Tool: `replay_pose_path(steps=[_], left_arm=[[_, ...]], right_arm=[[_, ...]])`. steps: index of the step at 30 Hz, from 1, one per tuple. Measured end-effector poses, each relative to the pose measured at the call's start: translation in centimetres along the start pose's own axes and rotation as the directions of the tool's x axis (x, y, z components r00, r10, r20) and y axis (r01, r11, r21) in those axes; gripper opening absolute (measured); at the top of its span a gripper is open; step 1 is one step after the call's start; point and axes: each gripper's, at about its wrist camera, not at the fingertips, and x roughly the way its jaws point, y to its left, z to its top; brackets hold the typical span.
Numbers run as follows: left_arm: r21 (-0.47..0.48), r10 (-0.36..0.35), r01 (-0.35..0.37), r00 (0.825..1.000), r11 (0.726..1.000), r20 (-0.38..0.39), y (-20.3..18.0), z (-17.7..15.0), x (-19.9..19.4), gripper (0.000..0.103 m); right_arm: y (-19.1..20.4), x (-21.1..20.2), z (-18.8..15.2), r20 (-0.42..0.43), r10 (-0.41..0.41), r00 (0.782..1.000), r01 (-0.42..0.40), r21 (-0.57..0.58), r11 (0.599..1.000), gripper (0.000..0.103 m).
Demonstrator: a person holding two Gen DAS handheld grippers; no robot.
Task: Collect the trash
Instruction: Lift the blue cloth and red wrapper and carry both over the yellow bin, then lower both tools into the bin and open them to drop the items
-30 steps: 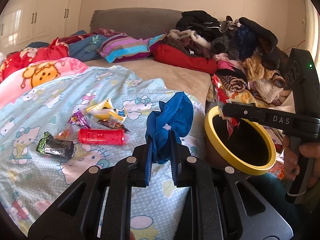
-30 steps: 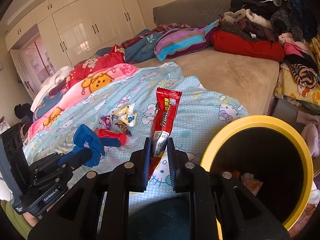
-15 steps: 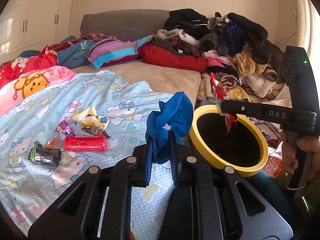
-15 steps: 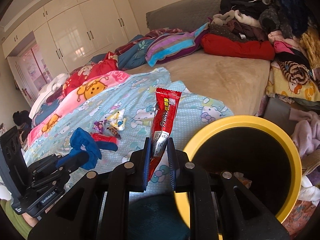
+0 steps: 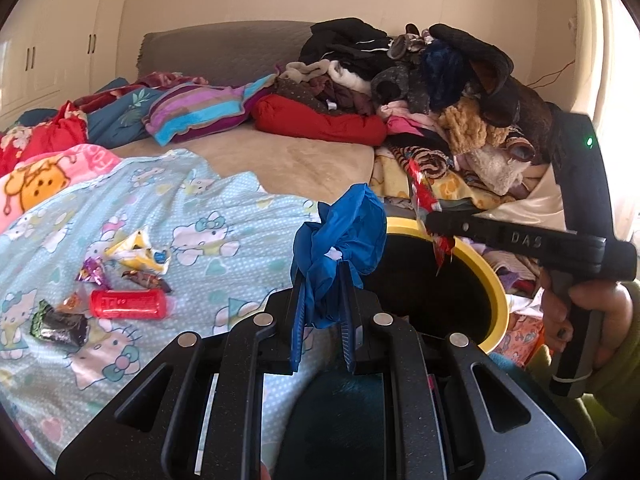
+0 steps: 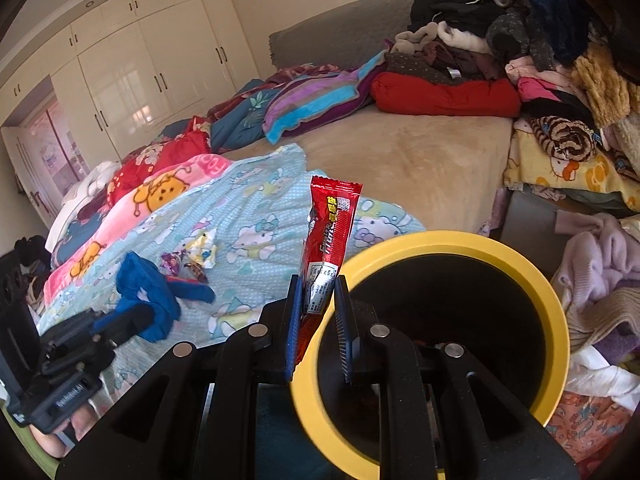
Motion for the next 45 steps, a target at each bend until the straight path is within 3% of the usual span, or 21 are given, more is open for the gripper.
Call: replay_pose_path(steps=[25, 45], left_arm=[[0.110, -0.102, 0.105, 0.994, 0.988, -0.036, -6.3, 0.4, 3.3, 0.010], [0.157, -0.122, 0.140, 0.985, 0.978, -0.118, -8.8, -0.6, 7.6, 0.010]], right_arm=[[-6.3, -0.9, -1.0, -0.022, -0.111, 0.994, 0.112, 0.081, 0.990, 0.016], [-10.3, 0.3, -2.1, -0.073, -0.160, 0.984, 0.169, 0.153, 0.974, 0.016]])
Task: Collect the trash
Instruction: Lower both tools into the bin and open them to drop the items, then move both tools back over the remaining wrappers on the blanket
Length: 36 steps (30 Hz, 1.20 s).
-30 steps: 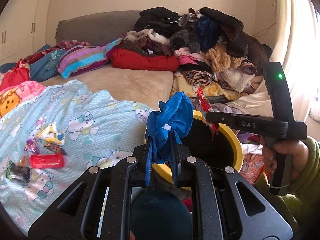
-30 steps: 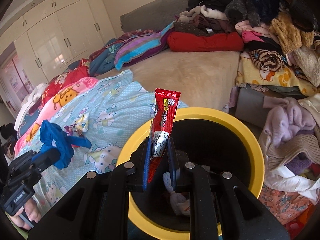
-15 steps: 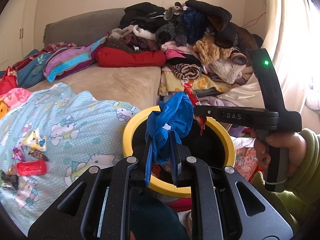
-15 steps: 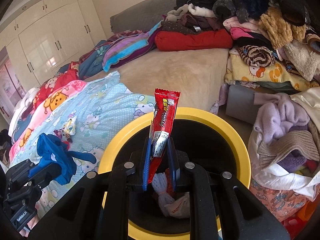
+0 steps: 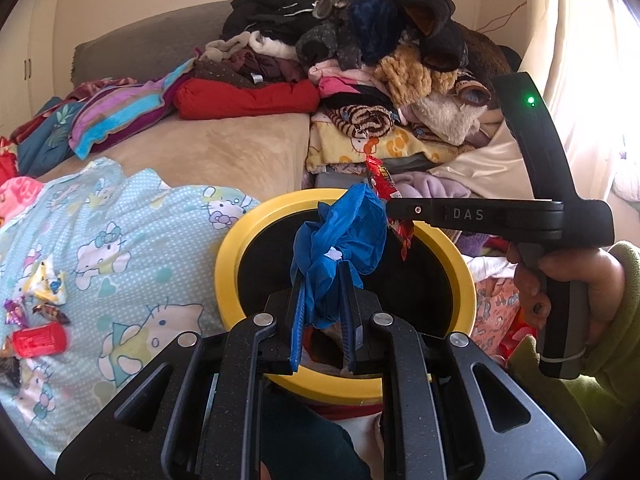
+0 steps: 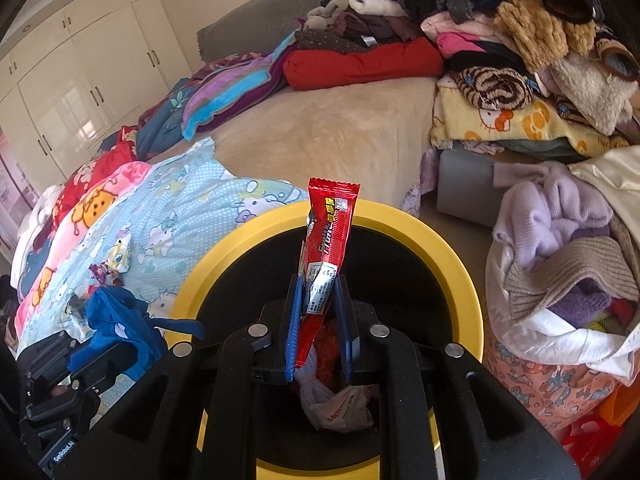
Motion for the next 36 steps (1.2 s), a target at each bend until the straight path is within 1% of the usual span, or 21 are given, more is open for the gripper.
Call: replay_pose_path(steps=[13, 19, 20, 21, 22, 23, 24, 25, 26, 27, 28, 29, 31, 33, 36], left_arm=[[-0.003, -0.018, 0.018, 0.998, 1.000, -0.053, -0.2, -0.3, 3.1, 0.010], [-0.010, -0.011, 0.010, 0.998, 1.000, -0.055, 0.0, -0.4, 3.5, 0.011], [-0.014, -0.008, 0.007, 0.998, 1.000, -0.055, 0.1, -0.4, 3.5, 0.014], [-0.018, -0.003, 0.002, 0.999, 1.000, -0.054, 0.2, -0.4, 3.4, 0.017], [-0.020, 0.001, -0.002, 0.999, 1.000, -0.053, 0.3, -0.4, 3.3, 0.030], [-0.023, 0.007, -0.009, 0.999, 1.000, -0.049, 0.3, -0.3, 3.2, 0.046], [-0.027, 0.006, -0.007, 0.999, 1.000, -0.043, 0.5, -0.2, 3.0, 0.050], [-0.030, 0.004, -0.005, 0.999, 1.000, -0.033, 0.6, -0.2, 2.7, 0.053], [-0.034, 0.003, -0.004, 1.000, 0.999, -0.026, 0.6, -0.1, 2.5, 0.062], [-0.038, 0.005, -0.006, 1.000, 0.999, -0.019, 0.8, 0.0, 2.2, 0.068], [-0.042, 0.004, -0.004, 1.000, 0.999, -0.014, 0.9, 0.0, 1.9, 0.080], [-0.049, 0.003, -0.003, 1.000, 0.999, -0.006, 1.0, 0.0, 1.6, 0.086], [-0.058, 0.012, -0.012, 1.000, 0.998, 0.003, 1.3, -0.1, 1.2, 0.091], [-0.063, 0.028, -0.027, 1.000, 0.998, 0.012, 1.6, 0.0, 0.6, 0.092], [-0.074, 0.052, -0.050, 0.998, 0.996, 0.026, 2.1, 0.1, -0.1, 0.092]], right_arm=[[-1.0, 1.1, -0.5, -0.034, -0.017, 0.999, 0.017, 0.020, 1.000, 0.016], [-1.8, 1.3, -0.4, -0.036, -0.010, 0.999, 0.012, 0.047, 0.999, 0.018], [-1.9, 1.3, -0.4, -0.036, -0.008, 0.999, 0.010, 0.054, 0.999, 0.019], [-2.0, 1.3, -0.4, -0.038, -0.009, 0.999, 0.011, 0.059, 0.998, 0.021], [-2.1, 1.4, -0.4, -0.042, -0.006, 0.999, 0.009, 0.071, 0.997, 0.024], [-2.2, 1.4, -0.5, -0.043, -0.003, 0.999, 0.007, 0.079, 0.997, 0.032], [-2.3, 1.4, -0.5, -0.043, -0.001, 0.999, 0.004, 0.085, 0.996, 0.041], [-2.3, 1.4, -0.5, -0.042, 0.000, 0.999, 0.004, 0.089, 0.996, 0.044], [-2.2, 1.4, -0.5, -0.042, -0.006, 0.999, 0.009, 0.088, 0.996, 0.045], [-1.9, 1.4, -0.5, -0.042, -0.010, 0.999, 0.014, 0.083, 0.996, 0.045], [-1.8, 1.3, -0.5, -0.043, -0.012, 0.999, 0.015, 0.079, 0.997, 0.047], [-1.5, 1.3, -0.5, -0.040, -0.009, 0.999, 0.012, 0.076, 0.997, 0.048], [-1.2, 1.1, -0.5, -0.032, -0.010, 0.999, 0.012, 0.071, 0.997, 0.053], [-0.7, 0.9, -0.4, -0.022, -0.013, 1.000, 0.014, 0.053, 0.998, 0.053], [0.1, 0.5, -0.4, -0.005, -0.013, 1.000, 0.013, 0.032, 0.999, 0.057]])
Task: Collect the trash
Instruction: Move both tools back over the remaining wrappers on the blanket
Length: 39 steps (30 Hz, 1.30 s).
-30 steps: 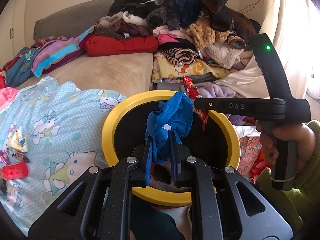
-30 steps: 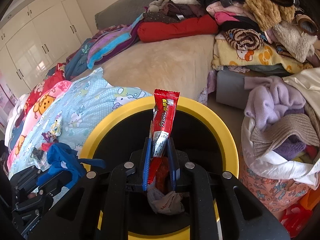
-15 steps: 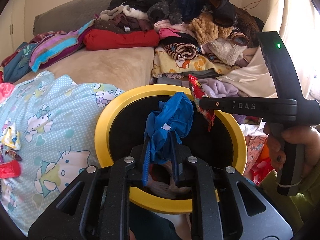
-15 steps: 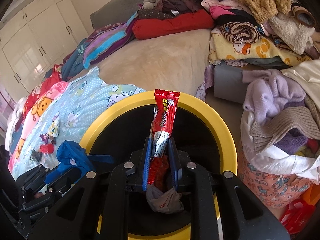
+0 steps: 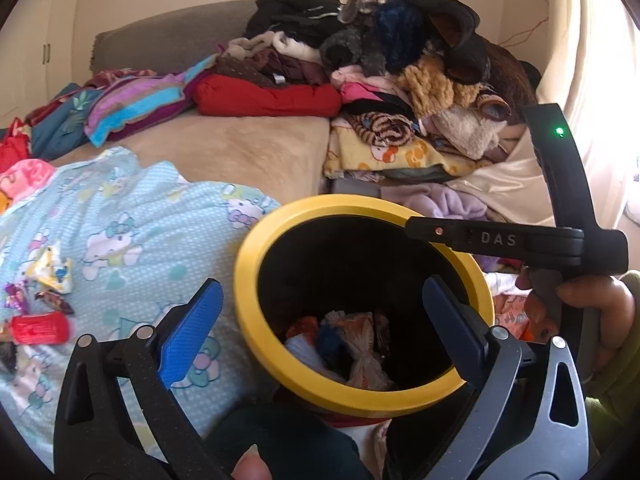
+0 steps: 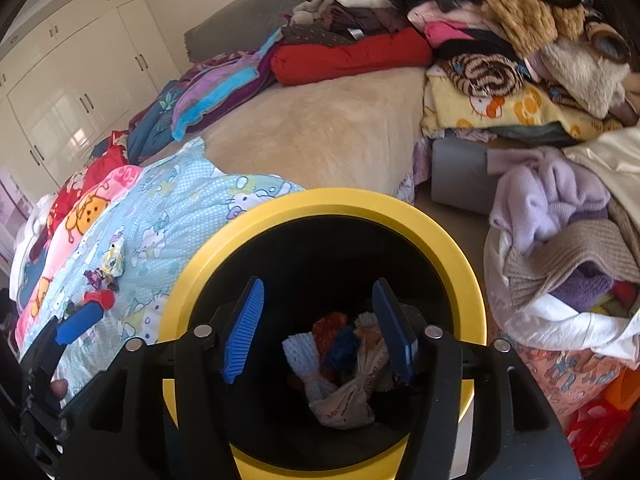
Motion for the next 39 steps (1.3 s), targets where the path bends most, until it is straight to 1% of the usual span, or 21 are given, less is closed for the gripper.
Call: replay_pose_path(steps=[7, 16, 24, 30, 39], left_arm=[[-0.030, 0.041, -0.040, 0.999, 0.999, 0.032, 1.5, 0.3, -1.4, 0.092], [-0.075, 0.088, -0.082, 0.993, 0.994, 0.078, 3.7, 0.3, -3.8, 0.092], [-0.117, 0.138, -0.125, 0.984, 0.985, 0.112, 5.8, 0.3, -5.7, 0.092], [-0.162, 0.173, -0.151, 0.976, 0.975, 0.130, 7.7, -0.2, -7.0, 0.092], [-0.215, 0.222, -0.189, 0.965, 0.958, 0.142, 10.2, -0.9, -8.4, 0.092]], right_arm=[[1.9, -1.0, 0.0, 0.037, 0.009, 0.999, -0.007, -0.046, 0.999, 0.060], [5.2, -2.2, -0.3, 0.080, 0.049, 0.996, -0.040, -0.115, 0.993, 0.062], [8.7, -3.0, -0.8, 0.112, 0.071, 0.991, -0.049, -0.193, 0.980, 0.066], [10.5, -3.1, -1.3, 0.116, 0.080, 0.990, -0.053, -0.219, 0.974, 0.066], [13.3, -3.4, -1.5, 0.146, 0.104, 0.984, -0.062, -0.266, 0.962, 0.066]])
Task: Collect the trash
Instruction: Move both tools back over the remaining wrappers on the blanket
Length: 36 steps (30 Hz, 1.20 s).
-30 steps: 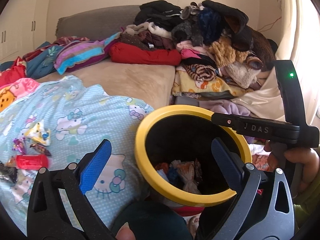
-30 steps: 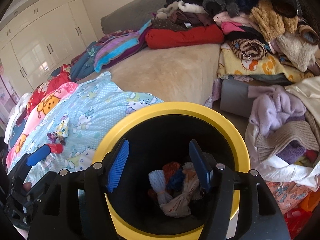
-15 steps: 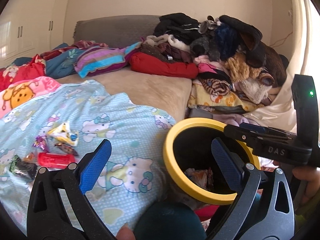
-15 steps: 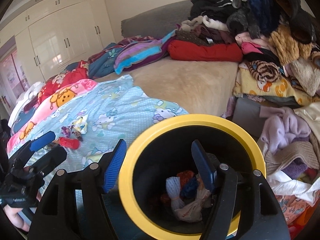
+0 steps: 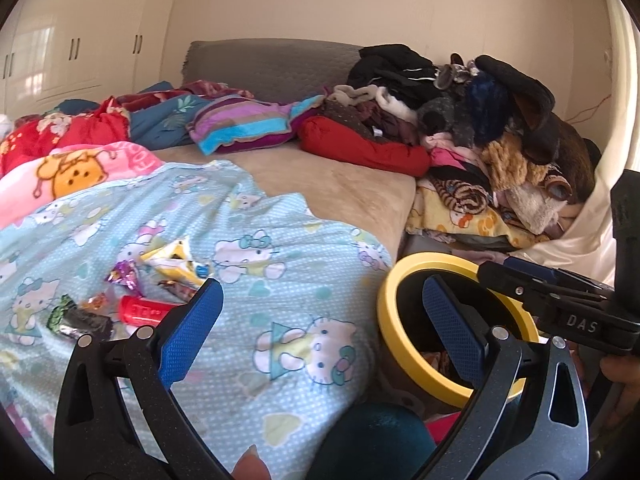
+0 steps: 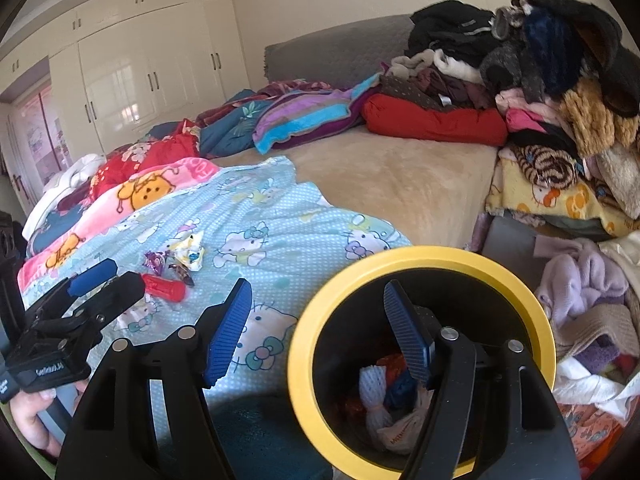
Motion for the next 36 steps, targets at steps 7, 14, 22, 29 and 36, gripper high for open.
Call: replay_pose_path(steps=[7, 14, 22, 29, 36], left_arm=[[-0.043, 0.035, -0.034, 0.999, 0.998, 0.022, 2.4, 0.0, -0.7, 0.092], [-0.089, 0.075, -0.072, 0.997, 0.993, 0.030, 4.9, 0.2, -1.3, 0.092], [-0.133, 0.129, -0.123, 0.991, 0.984, 0.041, 7.7, 0.4, -2.0, 0.092], [-0.166, 0.167, -0.158, 0.985, 0.973, 0.041, 10.0, 0.2, -2.2, 0.092], [-0.208, 0.214, -0.204, 0.976, 0.957, 0.029, 12.8, -0.3, -2.4, 0.092]], right_arm=[[1.3, 0.3, 0.3, 0.007, 0.005, 1.000, -0.005, -0.020, 1.000, 0.066], [3.0, 1.4, 0.9, 0.002, 0.037, 0.999, -0.037, -0.017, 0.999, 0.066], [5.9, 3.5, 1.3, -0.019, 0.074, 0.997, -0.075, -0.045, 0.996, 0.066], [8.8, 6.1, 1.6, -0.056, 0.112, 0.992, -0.115, -0.067, 0.991, 0.066], [11.3, 8.9, 1.9, -0.087, 0.164, 0.983, -0.172, -0.084, 0.982, 0.064]])
